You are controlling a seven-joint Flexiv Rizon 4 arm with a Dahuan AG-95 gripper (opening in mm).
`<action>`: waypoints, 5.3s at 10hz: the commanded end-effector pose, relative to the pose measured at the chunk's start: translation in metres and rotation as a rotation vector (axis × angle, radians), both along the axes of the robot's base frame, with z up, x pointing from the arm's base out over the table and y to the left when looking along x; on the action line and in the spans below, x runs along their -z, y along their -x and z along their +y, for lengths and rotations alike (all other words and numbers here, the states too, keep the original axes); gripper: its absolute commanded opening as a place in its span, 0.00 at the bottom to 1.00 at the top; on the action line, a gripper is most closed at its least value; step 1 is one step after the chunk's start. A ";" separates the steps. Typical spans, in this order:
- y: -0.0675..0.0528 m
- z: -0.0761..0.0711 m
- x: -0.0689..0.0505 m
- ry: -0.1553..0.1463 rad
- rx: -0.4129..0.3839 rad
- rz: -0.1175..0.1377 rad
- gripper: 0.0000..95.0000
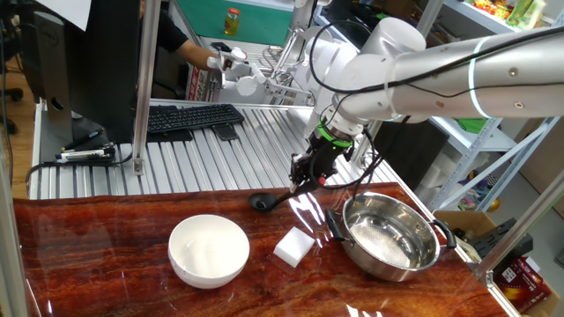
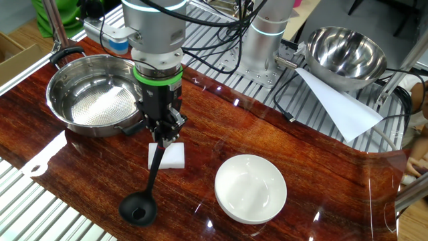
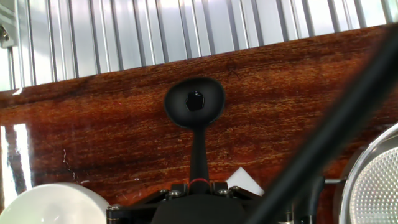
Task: Scoop water with a large spoon from one bowl to another
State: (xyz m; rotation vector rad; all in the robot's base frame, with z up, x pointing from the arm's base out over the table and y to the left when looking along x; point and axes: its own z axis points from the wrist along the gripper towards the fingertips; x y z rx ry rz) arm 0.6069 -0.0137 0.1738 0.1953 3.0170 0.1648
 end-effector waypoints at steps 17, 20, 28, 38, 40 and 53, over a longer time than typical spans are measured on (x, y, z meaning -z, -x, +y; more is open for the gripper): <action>-0.012 -0.011 0.024 0.014 -0.025 -0.056 0.00; -0.011 -0.012 0.024 0.013 -0.011 -0.050 0.00; -0.010 -0.012 0.024 0.018 0.000 -0.034 0.60; -0.012 -0.005 0.007 0.069 -0.085 -0.010 0.00; -0.012 -0.002 -0.007 0.069 -0.092 -0.008 0.00; 0.017 0.028 -0.071 0.008 -0.101 0.042 0.00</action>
